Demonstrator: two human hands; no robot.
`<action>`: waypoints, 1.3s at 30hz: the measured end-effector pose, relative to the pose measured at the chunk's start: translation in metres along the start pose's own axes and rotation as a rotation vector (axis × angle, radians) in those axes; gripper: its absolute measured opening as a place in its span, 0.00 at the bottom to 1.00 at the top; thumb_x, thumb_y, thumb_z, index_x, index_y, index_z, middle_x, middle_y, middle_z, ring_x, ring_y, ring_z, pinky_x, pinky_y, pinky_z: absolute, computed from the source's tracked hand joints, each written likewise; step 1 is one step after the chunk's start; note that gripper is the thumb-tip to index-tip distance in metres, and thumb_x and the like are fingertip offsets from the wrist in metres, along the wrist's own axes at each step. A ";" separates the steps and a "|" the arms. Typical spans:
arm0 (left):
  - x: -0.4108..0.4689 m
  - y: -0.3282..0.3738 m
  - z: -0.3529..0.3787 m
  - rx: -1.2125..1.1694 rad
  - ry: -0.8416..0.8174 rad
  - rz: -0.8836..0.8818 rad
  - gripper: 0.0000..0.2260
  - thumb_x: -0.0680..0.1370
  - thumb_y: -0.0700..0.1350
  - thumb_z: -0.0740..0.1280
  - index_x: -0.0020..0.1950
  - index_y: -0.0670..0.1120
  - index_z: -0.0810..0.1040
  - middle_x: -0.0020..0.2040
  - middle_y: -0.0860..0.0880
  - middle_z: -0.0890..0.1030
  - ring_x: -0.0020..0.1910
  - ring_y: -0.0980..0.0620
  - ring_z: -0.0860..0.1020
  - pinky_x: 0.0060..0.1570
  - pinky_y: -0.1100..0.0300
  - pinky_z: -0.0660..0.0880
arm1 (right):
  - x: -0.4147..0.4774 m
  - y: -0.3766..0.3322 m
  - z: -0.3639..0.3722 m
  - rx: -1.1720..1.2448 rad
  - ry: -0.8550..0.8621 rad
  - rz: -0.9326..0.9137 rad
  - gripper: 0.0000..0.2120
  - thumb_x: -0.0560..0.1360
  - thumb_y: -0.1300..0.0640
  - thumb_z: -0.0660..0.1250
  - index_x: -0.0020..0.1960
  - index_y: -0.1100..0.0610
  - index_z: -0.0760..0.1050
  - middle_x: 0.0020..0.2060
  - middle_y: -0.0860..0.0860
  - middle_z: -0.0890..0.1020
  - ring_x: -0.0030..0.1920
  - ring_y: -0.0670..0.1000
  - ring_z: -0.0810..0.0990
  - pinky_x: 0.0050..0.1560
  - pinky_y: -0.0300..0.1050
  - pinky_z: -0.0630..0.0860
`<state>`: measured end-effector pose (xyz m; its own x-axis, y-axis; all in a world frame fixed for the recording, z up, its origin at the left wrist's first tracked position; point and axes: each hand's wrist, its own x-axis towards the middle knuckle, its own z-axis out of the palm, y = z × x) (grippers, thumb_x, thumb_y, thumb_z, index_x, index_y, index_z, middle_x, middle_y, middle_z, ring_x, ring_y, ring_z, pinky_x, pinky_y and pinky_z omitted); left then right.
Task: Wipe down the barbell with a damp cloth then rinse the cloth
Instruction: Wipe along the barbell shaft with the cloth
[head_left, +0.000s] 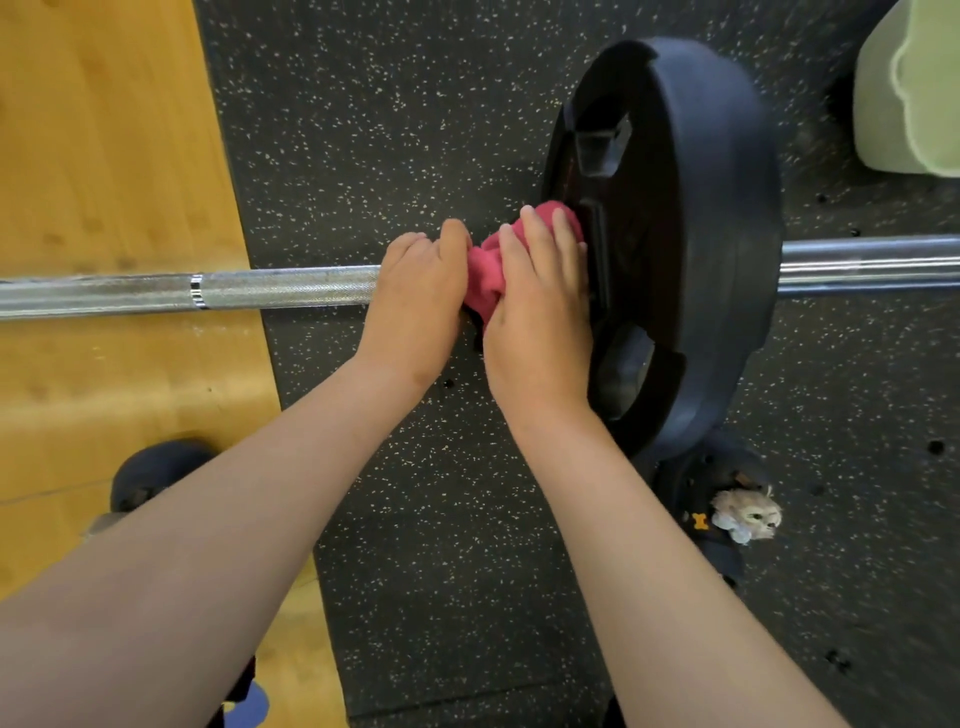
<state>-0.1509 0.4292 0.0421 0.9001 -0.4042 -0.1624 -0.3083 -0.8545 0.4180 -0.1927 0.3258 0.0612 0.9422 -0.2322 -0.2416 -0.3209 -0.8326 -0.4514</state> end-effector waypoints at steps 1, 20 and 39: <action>0.002 0.000 -0.002 0.009 -0.046 0.003 0.15 0.68 0.26 0.60 0.51 0.38 0.71 0.37 0.42 0.77 0.40 0.40 0.73 0.49 0.56 0.66 | -0.008 0.001 0.000 0.018 0.032 -0.011 0.26 0.77 0.71 0.56 0.74 0.59 0.64 0.77 0.52 0.59 0.78 0.53 0.50 0.75 0.45 0.46; -0.003 -0.004 -0.015 0.209 -0.357 -0.002 0.06 0.76 0.44 0.62 0.49 0.46 0.66 0.53 0.45 0.78 0.52 0.43 0.75 0.55 0.52 0.63 | -0.043 -0.005 0.002 0.069 0.027 0.064 0.32 0.72 0.76 0.55 0.75 0.63 0.61 0.78 0.54 0.55 0.78 0.54 0.47 0.77 0.54 0.48; -0.069 0.004 -0.013 0.050 -0.439 -0.017 0.19 0.79 0.40 0.57 0.71 0.44 0.66 0.64 0.46 0.73 0.63 0.45 0.68 0.63 0.55 0.59 | -0.098 -0.008 -0.002 -0.070 -0.066 0.121 0.32 0.70 0.75 0.56 0.73 0.63 0.64 0.77 0.54 0.56 0.78 0.55 0.49 0.74 0.50 0.48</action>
<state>-0.2100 0.4573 0.0667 0.6929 -0.4806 -0.5375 -0.3184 -0.8728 0.3699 -0.2826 0.3541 0.0906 0.8878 -0.3019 -0.3473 -0.4224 -0.8341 -0.3547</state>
